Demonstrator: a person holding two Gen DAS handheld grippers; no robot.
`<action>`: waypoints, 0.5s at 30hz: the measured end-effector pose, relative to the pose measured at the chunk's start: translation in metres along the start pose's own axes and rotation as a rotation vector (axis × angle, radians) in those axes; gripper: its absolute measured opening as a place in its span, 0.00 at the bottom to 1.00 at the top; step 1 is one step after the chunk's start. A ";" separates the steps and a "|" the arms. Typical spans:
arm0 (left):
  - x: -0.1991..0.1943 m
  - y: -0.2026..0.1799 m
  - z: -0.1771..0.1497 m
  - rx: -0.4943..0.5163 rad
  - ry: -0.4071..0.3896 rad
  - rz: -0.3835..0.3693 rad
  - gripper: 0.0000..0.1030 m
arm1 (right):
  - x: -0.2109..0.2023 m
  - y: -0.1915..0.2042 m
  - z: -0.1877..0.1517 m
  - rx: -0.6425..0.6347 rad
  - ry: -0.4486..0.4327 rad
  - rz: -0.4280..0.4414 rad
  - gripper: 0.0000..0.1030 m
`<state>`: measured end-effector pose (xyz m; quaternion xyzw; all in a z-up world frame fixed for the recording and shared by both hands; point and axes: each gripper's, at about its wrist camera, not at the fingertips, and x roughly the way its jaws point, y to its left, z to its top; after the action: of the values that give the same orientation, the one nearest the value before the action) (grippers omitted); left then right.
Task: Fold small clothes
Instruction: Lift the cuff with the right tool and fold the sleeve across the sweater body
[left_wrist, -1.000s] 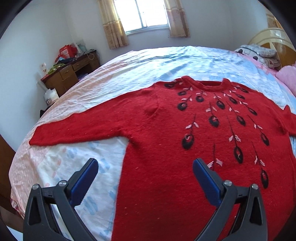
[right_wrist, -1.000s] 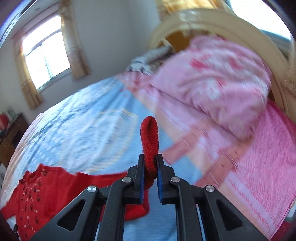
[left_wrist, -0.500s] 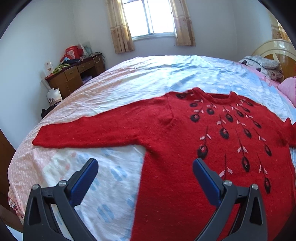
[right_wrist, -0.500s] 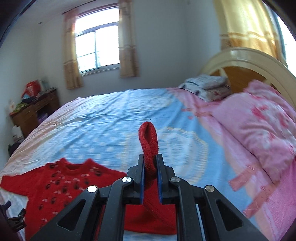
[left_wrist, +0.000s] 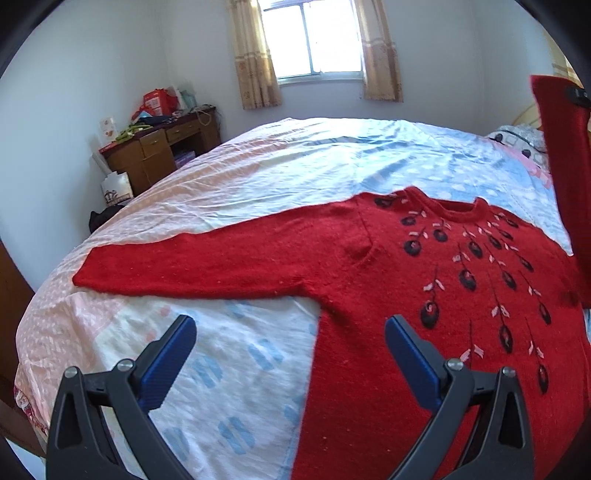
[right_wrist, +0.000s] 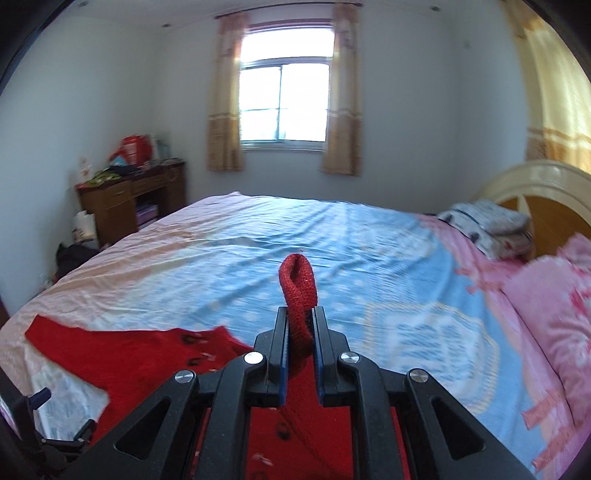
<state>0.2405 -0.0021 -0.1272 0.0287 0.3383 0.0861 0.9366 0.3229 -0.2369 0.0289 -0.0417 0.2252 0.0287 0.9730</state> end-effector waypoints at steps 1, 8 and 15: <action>0.002 0.003 0.000 -0.013 0.004 0.007 1.00 | 0.004 0.011 0.000 -0.011 0.001 0.014 0.10; 0.010 0.016 0.001 -0.052 0.015 0.037 1.00 | 0.040 0.089 -0.030 -0.072 0.059 0.131 0.10; 0.017 0.014 -0.004 -0.037 0.046 0.044 1.00 | 0.087 0.143 -0.100 -0.115 0.192 0.237 0.11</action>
<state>0.2487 0.0151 -0.1395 0.0167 0.3572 0.1137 0.9269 0.3460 -0.1005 -0.1088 -0.0731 0.3183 0.1522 0.9328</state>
